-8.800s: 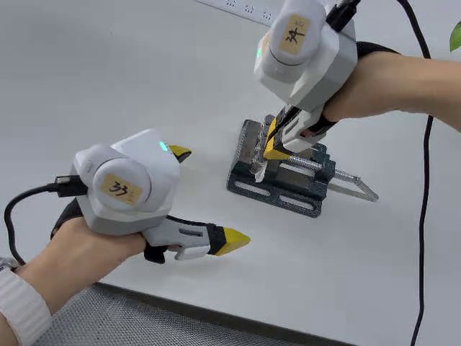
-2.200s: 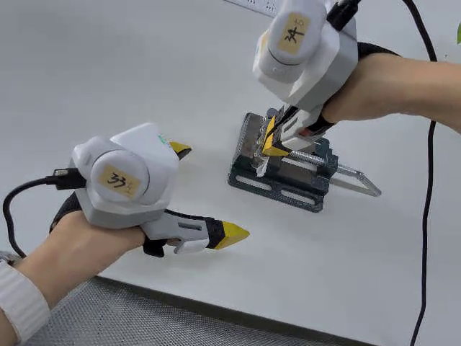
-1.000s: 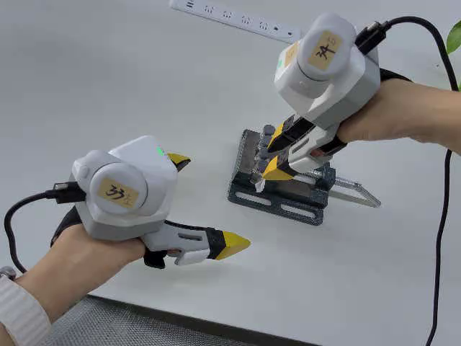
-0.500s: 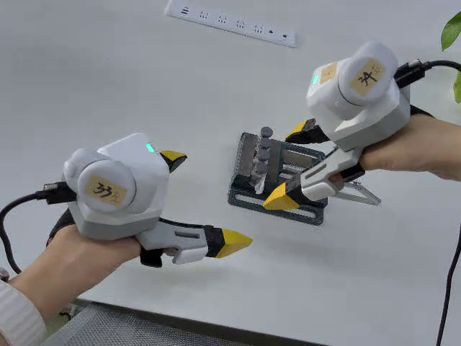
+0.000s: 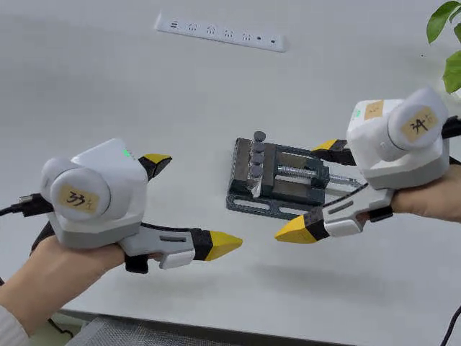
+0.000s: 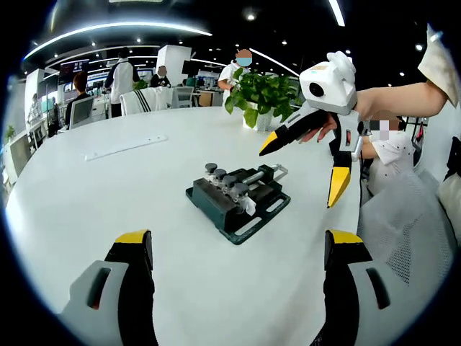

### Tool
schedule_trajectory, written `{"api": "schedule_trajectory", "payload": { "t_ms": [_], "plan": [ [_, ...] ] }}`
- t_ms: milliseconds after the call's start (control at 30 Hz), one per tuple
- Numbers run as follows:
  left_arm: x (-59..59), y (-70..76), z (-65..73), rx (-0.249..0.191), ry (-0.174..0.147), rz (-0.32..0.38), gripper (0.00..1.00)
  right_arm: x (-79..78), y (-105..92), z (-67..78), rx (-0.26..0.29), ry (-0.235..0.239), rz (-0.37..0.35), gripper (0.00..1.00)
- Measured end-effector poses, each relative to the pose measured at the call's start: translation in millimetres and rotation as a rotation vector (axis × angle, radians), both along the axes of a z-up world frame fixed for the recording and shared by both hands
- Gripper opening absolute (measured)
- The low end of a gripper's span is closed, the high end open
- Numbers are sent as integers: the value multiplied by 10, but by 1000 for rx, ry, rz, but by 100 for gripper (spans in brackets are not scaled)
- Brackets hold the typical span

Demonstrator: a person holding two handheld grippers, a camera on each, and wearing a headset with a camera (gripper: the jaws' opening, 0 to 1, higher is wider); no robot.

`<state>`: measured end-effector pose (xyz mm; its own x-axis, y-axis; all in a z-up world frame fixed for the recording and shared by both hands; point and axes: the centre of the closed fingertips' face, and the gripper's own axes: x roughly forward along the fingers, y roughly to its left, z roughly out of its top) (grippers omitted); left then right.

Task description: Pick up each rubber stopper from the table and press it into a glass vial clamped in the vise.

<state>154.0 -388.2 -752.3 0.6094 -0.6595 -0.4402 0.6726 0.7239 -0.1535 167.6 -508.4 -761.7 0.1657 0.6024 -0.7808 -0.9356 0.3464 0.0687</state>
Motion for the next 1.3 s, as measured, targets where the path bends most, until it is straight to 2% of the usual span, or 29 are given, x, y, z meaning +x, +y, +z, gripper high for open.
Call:
{"api": "schedule_trajectory", "payload": {
  "t_ms": [133,400,500,667,933,1067,1300],
  "plan": [
    [6,10,26,-18,8,8,99,-27,-176,-7,29,-6,-70,99],
    [-2,44,120,-6,8,18,99,-201,-516,-14,96,-23,-208,99],
    [-13,59,128,1,10,21,99,-276,-608,-30,120,-26,-239,99],
    [-39,74,152,14,13,19,99,-414,-727,-87,128,-24,-276,99],
    [-78,58,199,20,20,12,99,-513,-847,-100,164,-24,-345,99],
    [-81,70,211,17,18,26,99,-541,-833,-55,187,-35,-368,99],
    [-119,29,190,17,20,25,99,-563,-814,-43,186,-37,-381,99]
  ]
}}
